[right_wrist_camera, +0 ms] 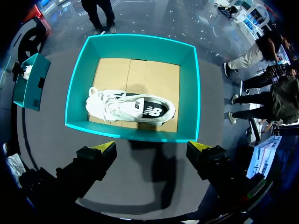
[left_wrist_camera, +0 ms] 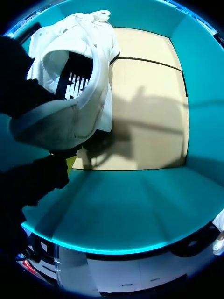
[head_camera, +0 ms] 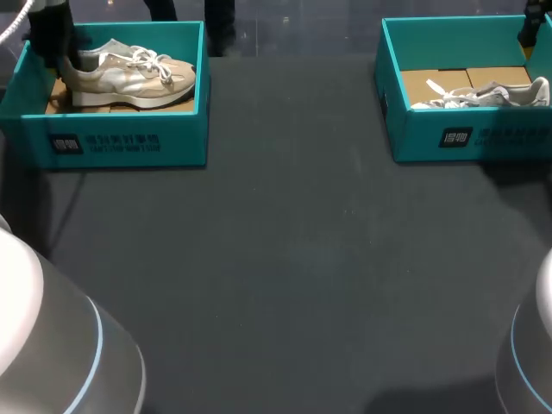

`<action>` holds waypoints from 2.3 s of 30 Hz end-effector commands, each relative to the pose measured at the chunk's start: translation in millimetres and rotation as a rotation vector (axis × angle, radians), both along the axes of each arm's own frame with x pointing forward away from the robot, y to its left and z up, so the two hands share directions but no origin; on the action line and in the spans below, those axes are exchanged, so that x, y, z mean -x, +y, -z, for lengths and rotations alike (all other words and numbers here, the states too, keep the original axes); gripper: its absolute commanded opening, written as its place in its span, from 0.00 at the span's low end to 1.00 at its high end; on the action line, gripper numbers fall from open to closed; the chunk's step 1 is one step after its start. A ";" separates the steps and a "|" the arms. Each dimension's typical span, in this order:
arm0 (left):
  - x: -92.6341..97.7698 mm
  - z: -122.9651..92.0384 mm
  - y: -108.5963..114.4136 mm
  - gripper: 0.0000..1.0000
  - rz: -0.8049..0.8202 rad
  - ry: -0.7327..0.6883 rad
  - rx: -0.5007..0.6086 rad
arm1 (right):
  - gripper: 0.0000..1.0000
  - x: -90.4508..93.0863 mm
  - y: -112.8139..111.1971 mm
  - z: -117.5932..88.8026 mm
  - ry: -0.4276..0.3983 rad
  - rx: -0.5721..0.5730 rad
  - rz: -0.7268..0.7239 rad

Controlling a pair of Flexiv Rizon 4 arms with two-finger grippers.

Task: Take the shoe out of the shoebox, open the shoe tongue, remove and reinsert the insole, then place the shoe into the shoebox

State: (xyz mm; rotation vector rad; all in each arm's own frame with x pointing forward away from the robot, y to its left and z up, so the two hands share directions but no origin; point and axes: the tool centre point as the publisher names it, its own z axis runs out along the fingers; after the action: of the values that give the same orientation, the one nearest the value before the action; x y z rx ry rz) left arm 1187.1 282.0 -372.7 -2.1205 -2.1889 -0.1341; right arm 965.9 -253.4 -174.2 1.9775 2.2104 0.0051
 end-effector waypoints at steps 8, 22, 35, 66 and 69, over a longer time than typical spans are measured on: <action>13.5 -2.7 1.2 0.00 0.022 -0.038 -0.014 | 1.00 0.7 0.1 -0.2 -0.001 0.001 0.000; 12.1 -64.7 6.0 0.00 0.026 -0.078 0.038 | 1.00 0.7 0.1 -0.2 -0.001 0.001 0.000; 22.5 -149.0 -1.0 0.00 -0.015 -0.123 0.012 | 1.00 0.7 0.1 -0.2 -0.001 0.001 0.000; 101.7 -255.1 -32.1 0.00 0.043 -0.146 0.067 | 1.00 0.7 0.1 -0.2 -0.001 0.001 0.000; 101.7 -255.1 -32.1 0.00 0.043 -0.146 0.067 | 1.00 0.7 0.1 -0.2 -0.001 0.001 0.000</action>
State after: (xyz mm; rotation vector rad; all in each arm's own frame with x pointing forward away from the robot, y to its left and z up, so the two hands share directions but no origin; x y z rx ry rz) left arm 1087.3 249.4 -118.3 -2.2575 -2.2558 -0.2232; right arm 965.9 -253.3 -174.2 1.9774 2.2104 0.0051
